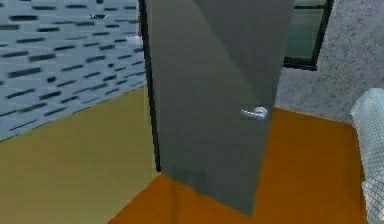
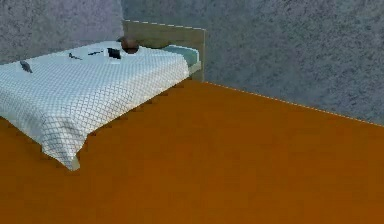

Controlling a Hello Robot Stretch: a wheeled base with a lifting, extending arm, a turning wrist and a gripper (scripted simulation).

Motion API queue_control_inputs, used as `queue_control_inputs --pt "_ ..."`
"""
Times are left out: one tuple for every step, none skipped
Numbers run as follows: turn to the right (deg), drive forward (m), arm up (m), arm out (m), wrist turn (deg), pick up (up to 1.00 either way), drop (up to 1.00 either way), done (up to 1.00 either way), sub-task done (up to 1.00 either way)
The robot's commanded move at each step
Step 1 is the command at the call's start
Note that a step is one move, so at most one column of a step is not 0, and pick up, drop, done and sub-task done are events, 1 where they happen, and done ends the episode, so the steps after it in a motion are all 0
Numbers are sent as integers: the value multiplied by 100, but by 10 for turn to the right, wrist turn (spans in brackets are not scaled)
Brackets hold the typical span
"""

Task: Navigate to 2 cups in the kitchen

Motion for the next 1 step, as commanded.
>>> queue_control_inputs --pt "0 15 0 0 0 0 0 0 0"
